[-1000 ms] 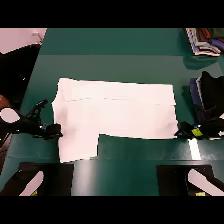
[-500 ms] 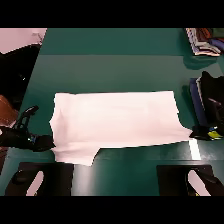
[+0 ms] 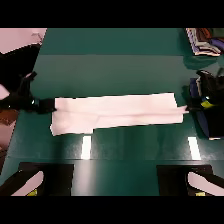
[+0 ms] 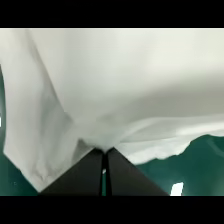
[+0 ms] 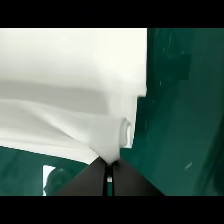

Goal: Fold the shirts.

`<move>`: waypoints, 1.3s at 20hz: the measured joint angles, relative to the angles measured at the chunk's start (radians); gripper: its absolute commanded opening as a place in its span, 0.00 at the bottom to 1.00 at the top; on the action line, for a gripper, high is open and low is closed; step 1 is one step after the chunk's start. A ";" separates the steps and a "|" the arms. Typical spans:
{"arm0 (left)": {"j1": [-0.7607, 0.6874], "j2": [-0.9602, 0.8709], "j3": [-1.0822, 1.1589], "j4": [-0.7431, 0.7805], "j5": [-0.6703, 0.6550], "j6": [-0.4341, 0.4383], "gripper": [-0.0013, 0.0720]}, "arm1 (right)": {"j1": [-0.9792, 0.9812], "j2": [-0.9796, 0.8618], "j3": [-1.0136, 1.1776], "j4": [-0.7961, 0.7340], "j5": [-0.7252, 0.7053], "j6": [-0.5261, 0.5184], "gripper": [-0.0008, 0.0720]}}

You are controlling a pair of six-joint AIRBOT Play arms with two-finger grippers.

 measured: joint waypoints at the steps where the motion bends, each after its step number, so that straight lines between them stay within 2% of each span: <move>1: 0.000 -0.064 0.039 -0.003 0.034 0.012 0.05 | 0.010 -0.059 0.041 0.009 -0.011 0.003 0.03; 4: 0.000 -0.226 0.132 -0.021 0.108 0.060 0.06 | 0.023 -0.208 0.153 0.064 -0.042 0.005 0.03; 5: 0.000 -0.265 0.153 -0.025 0.124 0.073 0.32 | 0.025 -0.246 0.184 0.089 -0.049 0.006 0.05; 6: 0.000 -0.293 0.167 -0.031 0.137 0.082 0.75 | 0.026 -0.281 0.213 0.108 -0.053 0.006 0.22; 7: 0.001 -0.315 0.177 -0.033 0.145 0.089 0.84 | 0.027 -0.315 0.241 0.129 -0.058 0.006 0.41; 10: 0.000 -0.349 0.214 -0.040 0.147 0.093 0.84 | 0.014 -0.376 0.294 0.208 -0.061 -0.001 0.47; 14: 0.000 -0.357 0.290 -0.043 0.054 0.097 0.84 | -0.074 -0.402 0.317 0.302 0.004 -0.025 0.49; 16: 0.001 -0.351 0.311 -0.046 0.017 0.098 0.84 | -0.131 -0.408 0.320 0.326 0.044 -0.032 0.65; 17: 0.001 -0.349 0.316 -0.049 0.005 0.098 0.56 | -0.158 -0.409 0.320 0.332 0.063 -0.033 0.70; 18: 0.000 -0.347 0.321 -0.053 -0.006 0.098 0.15 | -0.185 -0.410 0.320 0.340 0.074 -0.035 0.72; 19: 0.000 -0.346 0.323 -0.060 -0.015 0.098 0.06 | -0.205 -0.411 0.315 0.344 0.083 -0.036 0.72; 26: -0.088 -0.344 0.331 -0.104 0.005 0.100 0.05 | -0.270 -0.413 0.129 0.406 0.024 -0.096 0.71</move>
